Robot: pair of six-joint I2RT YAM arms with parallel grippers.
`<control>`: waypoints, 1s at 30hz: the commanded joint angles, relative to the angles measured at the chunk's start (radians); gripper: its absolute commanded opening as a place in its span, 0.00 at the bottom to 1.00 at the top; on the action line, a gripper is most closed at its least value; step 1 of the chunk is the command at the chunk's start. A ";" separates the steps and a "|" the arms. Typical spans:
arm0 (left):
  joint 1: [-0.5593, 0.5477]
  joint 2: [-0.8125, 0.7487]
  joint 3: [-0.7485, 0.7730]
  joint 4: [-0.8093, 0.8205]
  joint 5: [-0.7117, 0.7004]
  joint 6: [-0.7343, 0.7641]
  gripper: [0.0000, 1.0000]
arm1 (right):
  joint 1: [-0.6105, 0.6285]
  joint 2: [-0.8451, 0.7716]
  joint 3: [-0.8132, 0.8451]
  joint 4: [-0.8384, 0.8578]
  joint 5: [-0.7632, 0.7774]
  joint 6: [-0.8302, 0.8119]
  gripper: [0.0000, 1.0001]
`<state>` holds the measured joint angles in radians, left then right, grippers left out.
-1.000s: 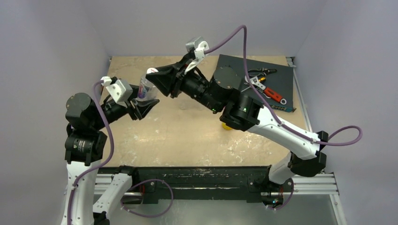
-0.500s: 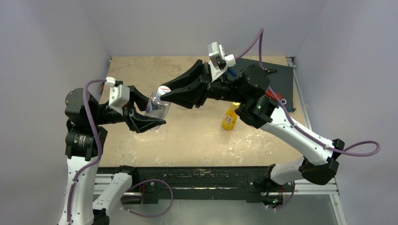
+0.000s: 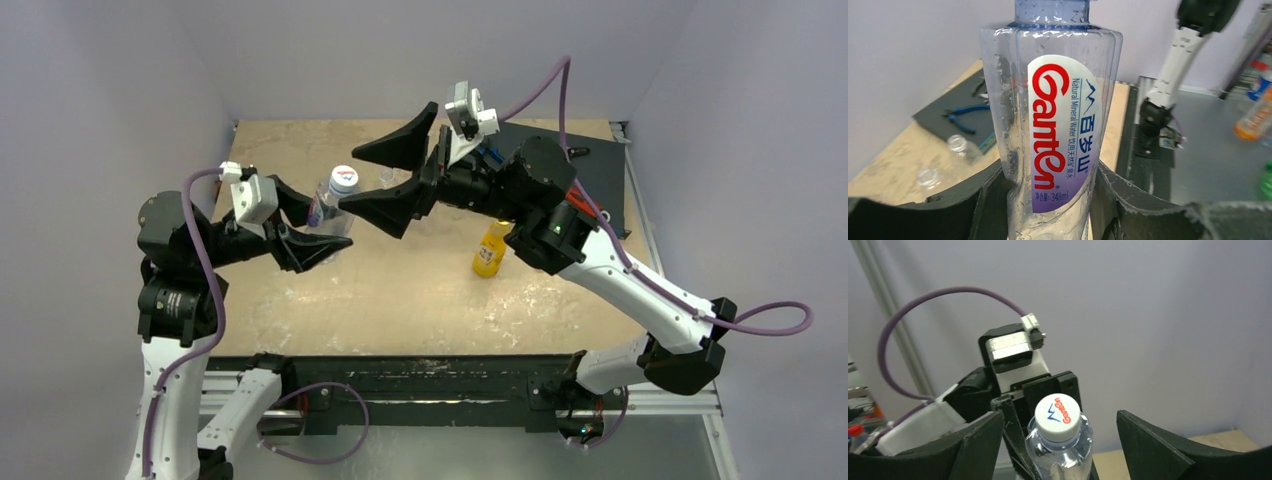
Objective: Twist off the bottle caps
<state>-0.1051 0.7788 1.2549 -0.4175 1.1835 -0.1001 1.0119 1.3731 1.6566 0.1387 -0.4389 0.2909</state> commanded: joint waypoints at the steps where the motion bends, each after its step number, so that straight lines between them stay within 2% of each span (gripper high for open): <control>1: 0.004 -0.032 -0.015 0.018 -0.270 0.084 0.00 | 0.018 -0.018 0.056 -0.039 0.234 -0.027 0.92; 3: 0.004 -0.043 -0.035 0.035 -0.332 0.095 0.00 | 0.067 0.005 0.085 -0.060 0.351 -0.053 0.94; 7: 0.004 -0.059 -0.072 0.063 -0.428 0.117 0.00 | 0.167 0.142 0.292 -0.227 0.622 -0.093 0.93; 11: 0.004 -0.057 -0.084 0.053 -0.502 0.159 0.00 | 0.212 0.250 0.444 -0.308 0.752 -0.073 0.89; 15: 0.004 -0.058 -0.084 0.026 -0.531 0.198 0.00 | 0.220 0.265 0.449 -0.283 0.853 -0.054 0.85; 21: 0.004 -0.075 -0.103 0.036 -0.529 0.200 0.00 | 0.220 0.232 0.378 -0.221 0.915 -0.047 0.80; 30: 0.004 -0.073 -0.106 0.056 -0.523 0.178 0.00 | 0.220 0.285 0.429 -0.257 0.878 0.002 0.69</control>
<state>-0.1047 0.7086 1.1515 -0.4053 0.6724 0.0742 1.2297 1.6497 2.0403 -0.1352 0.4362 0.2630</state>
